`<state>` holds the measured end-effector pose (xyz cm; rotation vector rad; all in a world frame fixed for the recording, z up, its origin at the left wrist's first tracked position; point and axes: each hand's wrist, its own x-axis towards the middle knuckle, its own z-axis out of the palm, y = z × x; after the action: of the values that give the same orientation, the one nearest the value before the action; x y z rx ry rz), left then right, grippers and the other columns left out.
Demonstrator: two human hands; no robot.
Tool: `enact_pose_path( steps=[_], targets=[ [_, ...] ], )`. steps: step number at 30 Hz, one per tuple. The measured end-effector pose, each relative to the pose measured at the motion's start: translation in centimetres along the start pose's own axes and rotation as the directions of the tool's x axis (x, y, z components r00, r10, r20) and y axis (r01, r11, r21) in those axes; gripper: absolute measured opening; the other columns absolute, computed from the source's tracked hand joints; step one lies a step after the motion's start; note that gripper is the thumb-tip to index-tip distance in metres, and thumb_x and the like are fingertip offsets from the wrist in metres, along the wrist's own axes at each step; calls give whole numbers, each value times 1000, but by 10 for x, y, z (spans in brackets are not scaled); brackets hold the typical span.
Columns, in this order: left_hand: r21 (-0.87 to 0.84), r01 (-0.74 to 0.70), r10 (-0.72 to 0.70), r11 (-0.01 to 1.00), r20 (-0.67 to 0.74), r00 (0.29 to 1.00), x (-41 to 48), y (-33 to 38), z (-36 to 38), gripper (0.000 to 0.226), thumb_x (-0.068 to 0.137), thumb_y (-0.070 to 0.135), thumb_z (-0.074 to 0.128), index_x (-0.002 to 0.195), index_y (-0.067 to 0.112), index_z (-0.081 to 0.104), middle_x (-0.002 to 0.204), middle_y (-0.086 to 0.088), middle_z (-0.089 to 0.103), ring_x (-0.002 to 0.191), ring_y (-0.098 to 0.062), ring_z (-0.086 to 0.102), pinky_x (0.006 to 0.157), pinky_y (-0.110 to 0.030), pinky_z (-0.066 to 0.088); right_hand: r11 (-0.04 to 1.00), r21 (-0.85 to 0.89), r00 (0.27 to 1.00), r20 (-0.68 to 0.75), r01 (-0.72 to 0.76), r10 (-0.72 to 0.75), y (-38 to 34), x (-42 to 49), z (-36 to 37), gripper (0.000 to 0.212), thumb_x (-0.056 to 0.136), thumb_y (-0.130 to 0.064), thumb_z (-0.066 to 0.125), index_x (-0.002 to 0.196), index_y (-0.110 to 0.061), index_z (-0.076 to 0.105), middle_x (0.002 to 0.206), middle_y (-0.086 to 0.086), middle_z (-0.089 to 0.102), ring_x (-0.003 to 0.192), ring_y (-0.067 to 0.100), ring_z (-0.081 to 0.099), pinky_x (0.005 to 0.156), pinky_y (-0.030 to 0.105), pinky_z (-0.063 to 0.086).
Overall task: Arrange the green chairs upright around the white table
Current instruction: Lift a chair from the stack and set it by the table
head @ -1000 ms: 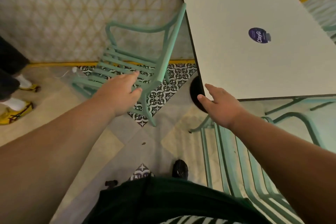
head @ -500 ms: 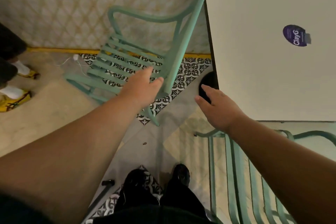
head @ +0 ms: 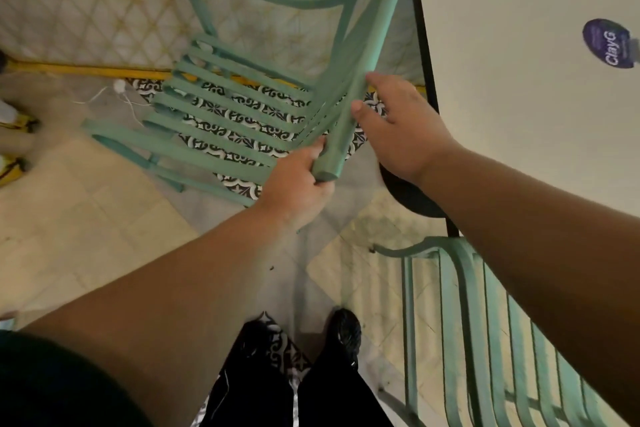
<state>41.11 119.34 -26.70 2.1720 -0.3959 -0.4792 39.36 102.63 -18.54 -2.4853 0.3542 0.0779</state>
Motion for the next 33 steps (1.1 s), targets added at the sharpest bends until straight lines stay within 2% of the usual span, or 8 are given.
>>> enact_pose_path(
  steps=[4, 10, 13, 16, 21, 25, 28, 33],
  targets=[
    [34, -77, 78, 996, -39, 996, 7, -12, 8, 39, 86, 10, 63, 125, 15, 66, 111, -1, 72, 69, -6, 61, 58, -14, 44, 994, -64, 996, 11, 89, -89, -8, 38, -1, 58, 104, -43, 48, 153, -13, 41, 154, 6, 43, 144, 23, 37, 121, 39, 30],
    [57, -162, 166, 985, -76, 983, 17, -25, 14, 40, 85, 10, 62, 124, 10, 68, 123, -1, 70, 100, -11, 69, 82, -16, 53, 969, -176, 985, 39, 173, -169, -17, 89, -19, 52, 105, -46, 45, 147, -16, 51, 157, 9, 41, 155, 26, 15, 123, 34, 14],
    [33, -198, 201, 980, -107, 974, 19, -30, 16, 45, 83, 12, 58, 127, 11, 67, 119, 2, 72, 103, -10, 68, 89, -24, 56, 831, -502, 965, 215, 241, -150, -14, 102, -3, 67, 91, -55, 17, 89, -16, 72, 98, 15, 69, 114, 38, 56, 124, 52, 17],
    [51, -212, 217, 976, -125, 968, 21, -35, 18, 46, 84, 13, 59, 129, 13, 67, 110, 1, 73, 96, -13, 68, 82, -28, 57, 792, -549, 957, 250, 265, -147, -13, 107, 8, 60, 75, -44, 12, 53, -11, 56, 54, 9, 53, 66, 32, 49, 115, 55, 30],
    [77, -150, 159, 986, -127, 979, 23, -42, 20, 59, 86, 16, 68, 144, 22, 55, 94, 12, 67, 78, -5, 61, 65, -11, 47, 808, -501, 945, 68, 310, -320, -1, 114, 16, 34, 79, -26, 32, 46, -15, 35, 46, 2, 32, 53, 30, 34, 88, 51, 47],
    [92, -76, 85, 993, -105, 991, 24, -47, 19, 63, 83, 17, 73, 143, 28, 56, 77, 13, 64, 76, -19, 65, 73, -37, 56, 824, -503, 959, 34, 260, -281, -5, 110, 20, 31, 76, -20, 18, 51, -12, 35, 51, 5, 35, 57, 30, 38, 88, 46, 47],
    [93, -77, 84, 993, -80, 993, 22, -49, 15, 63, 83, 16, 71, 143, 31, 55, 78, 12, 65, 72, -17, 66, 70, -39, 60, 817, -522, 964, 35, 243, -264, -7, 109, 18, 43, 69, -36, 3, 52, -11, 35, 55, 10, 38, 61, 29, 36, 84, 41, 41],
    [100, -105, 109, 989, -36, 993, 19, -51, 7, 63, 84, 12, 70, 143, 28, 55, 94, 4, 72, 76, -16, 66, 73, -38, 61, 826, -513, 957, -26, 234, -288, -2, 107, 22, 38, 79, -37, 16, 51, -15, 28, 51, 6, 31, 58, 29, 29, 80, 43, 44]
  ],
)
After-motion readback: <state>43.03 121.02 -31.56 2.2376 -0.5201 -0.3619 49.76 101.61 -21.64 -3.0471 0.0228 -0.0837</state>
